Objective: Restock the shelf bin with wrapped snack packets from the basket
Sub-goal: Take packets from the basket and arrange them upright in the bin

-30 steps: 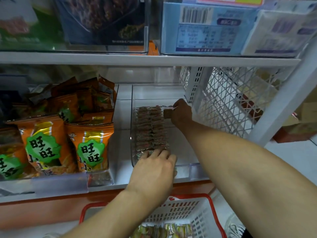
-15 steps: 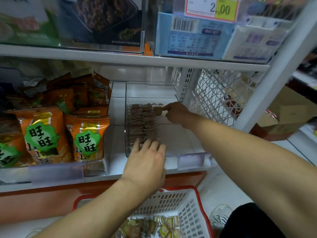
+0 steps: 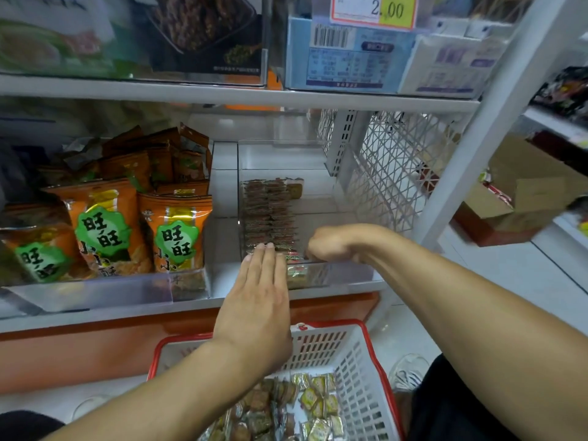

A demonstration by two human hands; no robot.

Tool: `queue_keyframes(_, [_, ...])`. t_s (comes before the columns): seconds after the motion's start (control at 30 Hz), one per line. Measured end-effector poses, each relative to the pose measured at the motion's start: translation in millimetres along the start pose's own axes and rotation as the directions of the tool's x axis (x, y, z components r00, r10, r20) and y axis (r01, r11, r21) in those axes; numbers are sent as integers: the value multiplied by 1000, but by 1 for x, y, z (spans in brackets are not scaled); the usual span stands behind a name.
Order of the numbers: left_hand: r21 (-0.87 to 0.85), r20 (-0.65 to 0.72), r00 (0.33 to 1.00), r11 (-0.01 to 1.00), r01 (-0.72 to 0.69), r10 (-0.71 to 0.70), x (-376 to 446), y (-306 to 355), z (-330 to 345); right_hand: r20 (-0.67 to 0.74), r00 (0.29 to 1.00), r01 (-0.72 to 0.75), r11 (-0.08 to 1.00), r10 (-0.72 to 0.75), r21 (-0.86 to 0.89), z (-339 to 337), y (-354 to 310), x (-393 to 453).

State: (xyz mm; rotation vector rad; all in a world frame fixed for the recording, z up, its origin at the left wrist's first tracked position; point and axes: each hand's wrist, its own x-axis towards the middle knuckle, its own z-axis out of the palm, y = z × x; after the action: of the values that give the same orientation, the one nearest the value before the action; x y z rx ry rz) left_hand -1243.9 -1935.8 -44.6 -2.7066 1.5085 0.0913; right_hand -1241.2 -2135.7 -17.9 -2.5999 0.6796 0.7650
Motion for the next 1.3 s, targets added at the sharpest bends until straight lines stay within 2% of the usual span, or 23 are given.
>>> queue_keyframes(0.2, [-10,20,1000,1000,-14,14,2,-3,4,-17,999,50,996,-52,-78,3,-7,5])
queue_keyframes(0.3, [-46,-12,999,998,-40,40,0,-6,2,-12,1000,4,1000,-5,-29,3,-11,-2])
queue_keyframes(0.33, [-47,-27,998,997,-58,56,-1,-8,1,-15,1000,-14,998,13,-62,4,-15,-8])
queue_keyframes(0.37, [-45,-39,997,996,-75,73,-5,-9,0,-64,998,2,991,-11,-134,7,-17,-14])
queue_keyframes(0.4, [-40,-54,995,995,-92,89,-9,-11,0,-173,985,-8,977,-29,-212,9,-18,-22])
queue_keyframes(0.43, [-25,-82,991,993,-112,110,-15,-13,1,-358,932,-23,975,-60,-222,11,-19,-31])
queue_keyframes(0.47, [-5,-124,982,990,-142,140,-22,-15,2,-554,828,-34,978,-88,-207,13,-19,-40])
queue_keyframes(0.5, [7,-171,968,983,-183,181,-29,-16,3,-739,657,30,985,-147,-169,20,-20,-46])
queue_keyframes(0.53, [-17,-222,950,974,-227,218,-36,-17,7,-835,494,172,969,-241,-178,30,-21,-53])
queue_keyframes(0.57, [-63,-266,933,962,-267,242,-44,-19,13,-857,384,342,915,-343,-213,44,-23,-60])
queue_keyframes(0.6, [-116,-267,932,952,-282,244,-50,-21,21,-832,338,474,843,-441,-255,61,-27,-66])
queue_keyframes(0.63, [-162,-199,954,952,-259,226,-56,-23,30,-762,367,553,784,-533,-282,82,-28,-65])
queue_keyframes(0.67, [-196,-60,981,962,-192,184,-59,-25,42,-636,471,579,758,-612,-300,106,-26,-62])
queue_keyframes(0.7, [-191,128,982,975,-111,137,-62,-29,58,-454,620,567,765,-640,-305,131,-22,-54])
queue_keyframes(0.73, [-148,310,945,987,-65,108,-65,-33,77,-242,761,530,792,-602,-302,157,-16,-43])
queue_keyframes(0.77, [-104,456,885,993,-51,93,-69,-39,96,-54,849,493,825,-525,-277,184,-8,-30])
queue_keyframes(0.8, [-80,557,827,996,-44,81,-73,-46,116,81,894,448,864,-441,-229,210,0,-15])
queue_keyframes(0.87, [-93,671,739,996,10,55,-81,-60,150,193,936,322,939,-295,-124,259,11,12])
queue_keyframes(0.93, [-117,725,689,988,96,19,-84,-75,174,185,966,177,984,-180,32,304,13,32])
queue_keyframes(1.03, [-161,701,711,956,245,-65,-75,-93,201,108,991,52,970,-79,236,351,7,47])
queue_keyframes(1.17, [-249,661,722,848,468,-204,-49,-103,242,-2,989,143,970,-146,197,367,-2,71])
queue_keyframes(1.23, [-253,660,722,845,471,-205,-44,-100,266,-32,985,175,967,-172,183,366,-11,89])
queue_keyframes(1.3, [-239,677,721,883,404,-147,-46,-94,287,50,992,109,983,-118,150,364,-18,105])
